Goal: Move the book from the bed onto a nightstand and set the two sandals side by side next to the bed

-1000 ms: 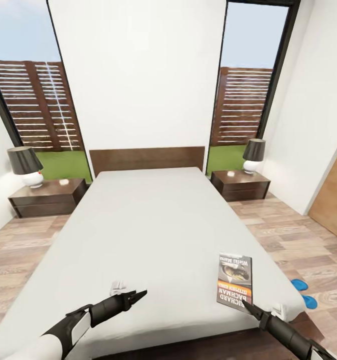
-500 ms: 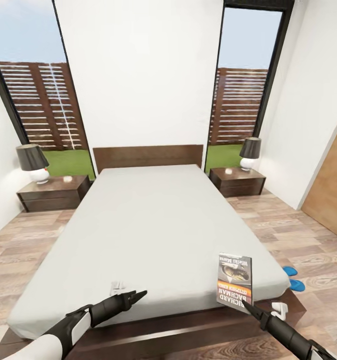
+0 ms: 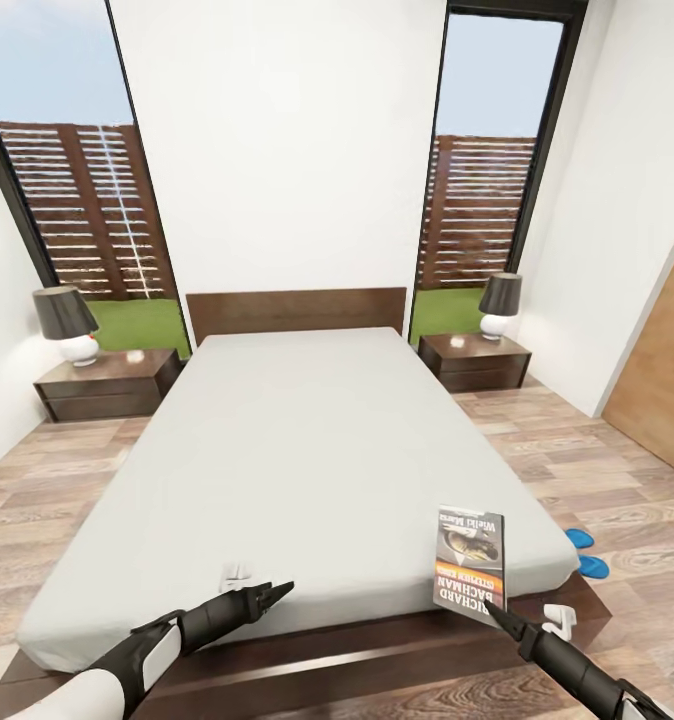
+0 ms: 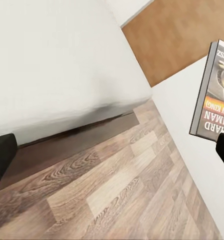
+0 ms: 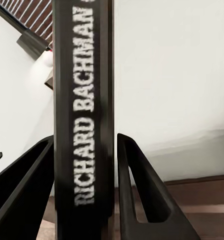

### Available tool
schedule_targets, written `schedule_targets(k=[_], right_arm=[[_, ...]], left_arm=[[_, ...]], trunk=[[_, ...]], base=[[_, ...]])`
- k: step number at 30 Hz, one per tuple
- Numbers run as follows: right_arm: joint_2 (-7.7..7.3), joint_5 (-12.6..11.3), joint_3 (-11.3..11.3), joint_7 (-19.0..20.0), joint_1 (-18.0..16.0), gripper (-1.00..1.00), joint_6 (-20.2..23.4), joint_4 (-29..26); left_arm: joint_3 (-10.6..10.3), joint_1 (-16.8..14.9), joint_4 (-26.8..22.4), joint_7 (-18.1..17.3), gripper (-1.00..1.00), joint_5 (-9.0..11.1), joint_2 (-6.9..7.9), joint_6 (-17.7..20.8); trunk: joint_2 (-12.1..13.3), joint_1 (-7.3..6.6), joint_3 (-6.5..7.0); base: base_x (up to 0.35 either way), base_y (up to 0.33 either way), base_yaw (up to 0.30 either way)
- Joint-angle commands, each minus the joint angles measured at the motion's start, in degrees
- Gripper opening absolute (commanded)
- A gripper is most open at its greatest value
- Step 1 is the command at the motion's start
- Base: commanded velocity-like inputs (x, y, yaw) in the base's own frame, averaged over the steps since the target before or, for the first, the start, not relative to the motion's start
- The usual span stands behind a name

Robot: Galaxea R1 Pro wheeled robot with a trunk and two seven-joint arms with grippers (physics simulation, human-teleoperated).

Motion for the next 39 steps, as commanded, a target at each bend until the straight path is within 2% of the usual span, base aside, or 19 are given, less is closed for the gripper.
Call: schedule_targets(k=[1, 3, 4, 6, 9, 13, 18, 34, 39], right_arm=[[-0.28, -0.4, 0.2, 0.1, 0.0, -1.0, -1.1, 0.1], [-0.44, -0.4, 0.2, 0.1, 0.0, -1.0, -2.5, 0.7], [-0.51, -0.4, 0.2, 0.1, 0.0, -1.0, -4.9, 4.2], [-0.55, -0.5, 0.2, 0.0, 0.0, -1.0, -8.6, 8.7], [-0.73, -0.7, 0.2, 0.1, 0.1, -1.0, -14.1, 13.6], [-0.82, -0.7, 0.2, 0.1, 0.0, -1.0, -16.3, 15.3], [-0.83, -0.7, 0.2, 0.1, 0.1, -1.0, -16.7, 15.6], [-0.82, -0.7, 0.2, 0.1, 0.1, -1.0, -16.9, 15.6], [-0.82, -0.7, 0.2, 0.0, 0.1, -1.0, -16.9, 15.6]], left_arm=[[-0.2, 0.0, 1.6, 0.0, 1.0, 0.4, -0.03, -0.2], [-0.2, 0.0, 3.1, 0.0, 1.0, 0.4, -0.03, -2.2], [-0.2, 0.0, 4.8, 0.0, 1.0, 0.4, -0.02, -6.0], [-0.3, 0.0, 5.6, 0.1, 1.0, 0.4, -0.05, -8.5], [-0.2, 0.0, 7.5, 0.0, 1.0, 0.3, -0.02, -9.9], [-0.2, 0.0, 10.2, -0.1, 1.0, 0.3, 0.11, -11.7], [-0.3, 0.0, 11.0, 0.1, 1.0, 0.3, 0.0, -13.1], [-0.2, 1.9, 11.1, 0.5, 1.0, 0.4, 0.13, -13.2], [-0.2, 2.0, 11.1, 3.2, 1.0, 0.4, 0.13, -13.2]], trunk=[[-0.5, 0.23, -0.24], [-1.3, 0.66, -0.6], [-1.7, 0.88, -0.78], [-2.5, 1.32, -1.14], [-3.7, 1.98, -1.68], [-5.3, 2.86, -2.4], [-7.3, 3.96, -3.3], [-13.7, 7.47, -6.17], [-15.7, 8.57, -7.07]], base=[[0.0, 0.0, 0.0], [0.0, 0.0, 0.0], [0.0, 0.0, 0.0], [0.0, 0.0, 0.0], [0.0, 0.0, 0.0], [0.0, 0.0, 0.0], [0.0, 0.0, 0.0], [0.0, 0.0, 0.0], [0.0, 0.0, 0.0]])
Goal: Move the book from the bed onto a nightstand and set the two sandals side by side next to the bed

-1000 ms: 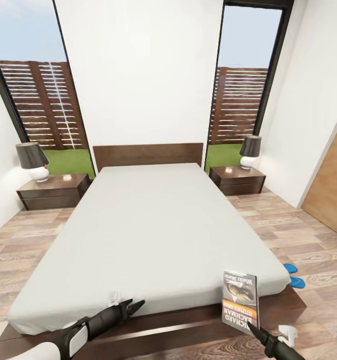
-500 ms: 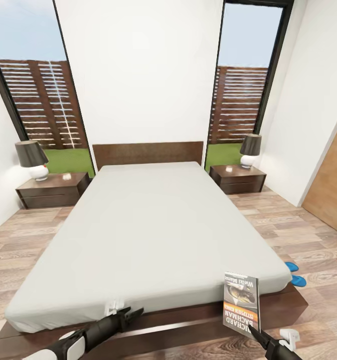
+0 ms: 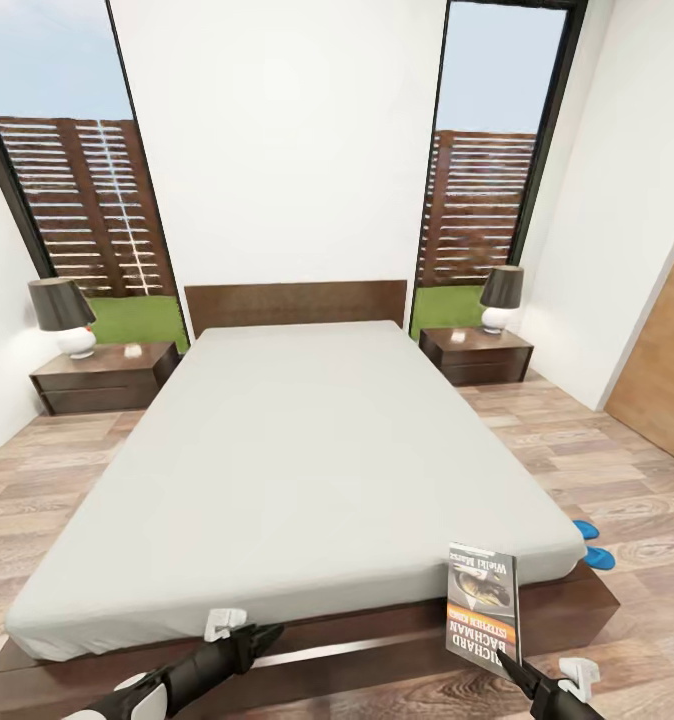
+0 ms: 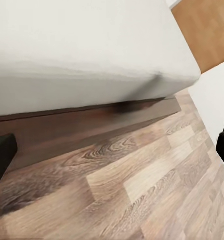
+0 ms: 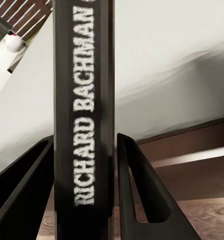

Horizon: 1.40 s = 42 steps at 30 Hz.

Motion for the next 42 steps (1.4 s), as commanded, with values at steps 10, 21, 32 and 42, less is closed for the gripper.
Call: schedule_targets(k=[10, 21, 32, 42], right_arm=[[-0.03, 0.2, -0.5, 0.2, -0.1, -1.0, -0.3, 0.2], [-0.03, 0.2, -0.5, 0.2, -0.1, -1.0, -0.4, 0.2], [-0.03, 0.2, -0.5, 0.1, -0.1, -1.0, -0.4, 0.2], [-0.03, 0.2, -0.5, 0.1, -0.1, -1.0, -0.4, 0.2]], left_arm=[[-0.3, 2.3, 0.1, 7.0, 1.0, 0.2, 0.14, -1.2], [-0.3, 5.1, 0.1, 12.4, 1.0, 0.1, 0.55, -4.6], [-0.3, 5.2, 0.1, 12.6, 1.0, 0.1, 0.6, -4.6], [-0.3, 5.2, 0.1, 12.6, 1.0, 0.1, 0.56, -4.5]], trunk=[[-4.1, 2.2, -1.86], [-7.7, 4.18, -3.47], [-7.7, 4.18, -3.47], [-4.9, 2.64, -2.22]], base=[[0.0, 0.0, 0.0], [0.0, 0.0, 0.0], [0.0, 0.0, 0.0], [0.0, 0.0, 0.0]])
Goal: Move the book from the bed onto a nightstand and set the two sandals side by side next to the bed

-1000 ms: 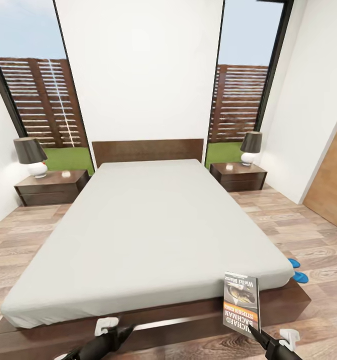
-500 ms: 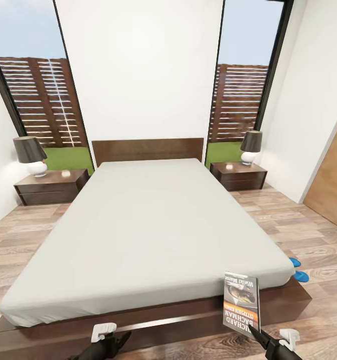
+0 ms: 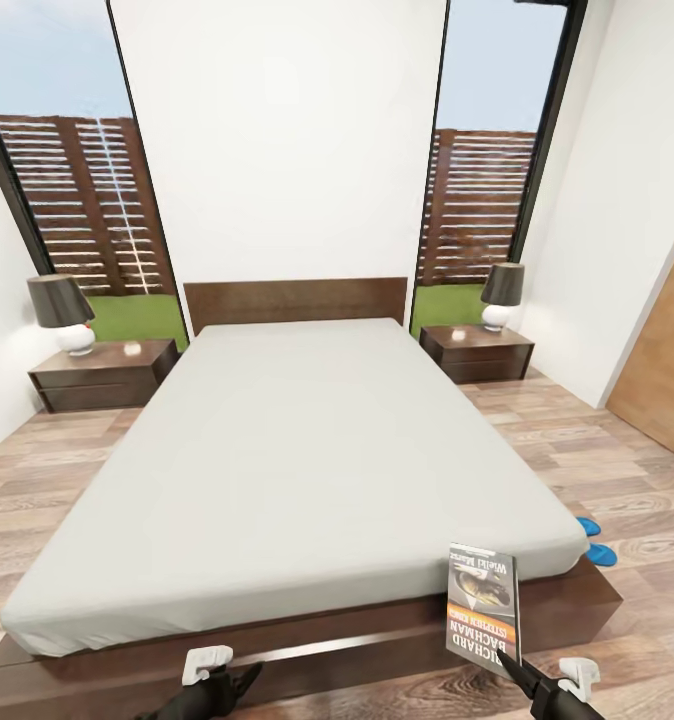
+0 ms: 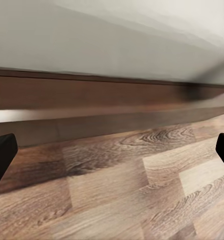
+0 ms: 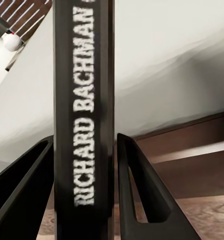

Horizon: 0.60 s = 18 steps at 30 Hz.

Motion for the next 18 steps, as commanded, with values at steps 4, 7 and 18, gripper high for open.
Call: schedule_targets(k=[4, 7, 18], right_arm=[[-0.03, 0.2, -0.4, 0.2, -0.1, -1.0, -0.3, 0.2], [-0.03, 0.2, -0.4, 0.2, -0.1, -1.0, -0.3, 0.2], [-0.03, 0.2, -0.4, 0.2, -0.1, -1.0, -0.3, 0.2]], left_arm=[[-0.3, 0.0, 0.1, -0.2, 1.0, 0.2, -0.01, -0.3], [-0.3, 0.0, 0.1, -0.1, 1.0, 0.2, -0.02, -0.3], [-0.3, 0.0, 0.1, -0.1, 1.0, 0.2, -0.1, -0.3]], trunk=[[1.6, -0.89, 0.67], [2.8, -1.55, 1.21], [7.2, -3.96, 3.18]], base=[[0.0, 0.0, 0.0], [0.0, 0.0, 0.0], [0.0, 0.0, 0.0]])
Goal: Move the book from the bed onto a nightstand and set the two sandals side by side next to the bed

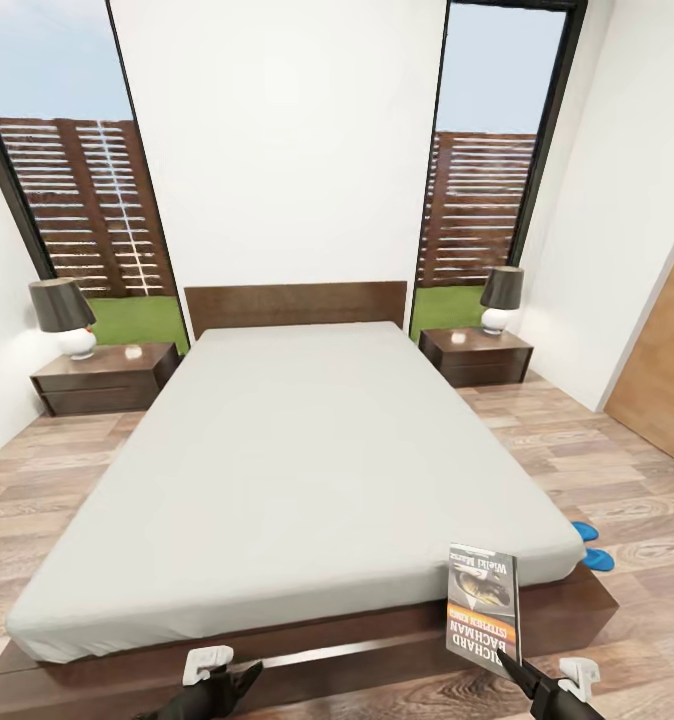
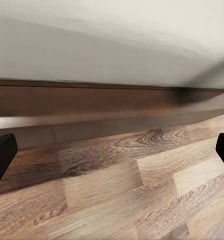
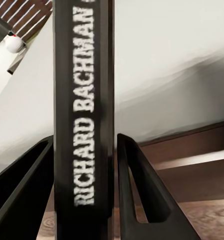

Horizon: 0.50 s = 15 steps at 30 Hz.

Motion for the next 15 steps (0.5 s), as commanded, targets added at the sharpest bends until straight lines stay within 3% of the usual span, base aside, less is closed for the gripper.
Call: schedule_targets(k=[1, 15], right_arm=[[-0.03, 0.2, -0.4, 0.2, -0.1, -1.0, -0.2, 0.2], [-0.03, 0.2, -0.4, 0.2, -0.1, -1.0, -0.2, 0.2]], left_arm=[[-0.3, 0.0, 0.1, -0.1, 1.0, 0.3, 0.01, -0.3], [-0.3, -0.1, 0.1, -0.1, 1.0, 0.2, -0.08, -0.3]], trunk=[[0.4, -0.23, 0.13], [6.0, -3.3, 2.64]], base=[[0.0, 0.0, 0.0], [0.0, 0.0, 0.0]])
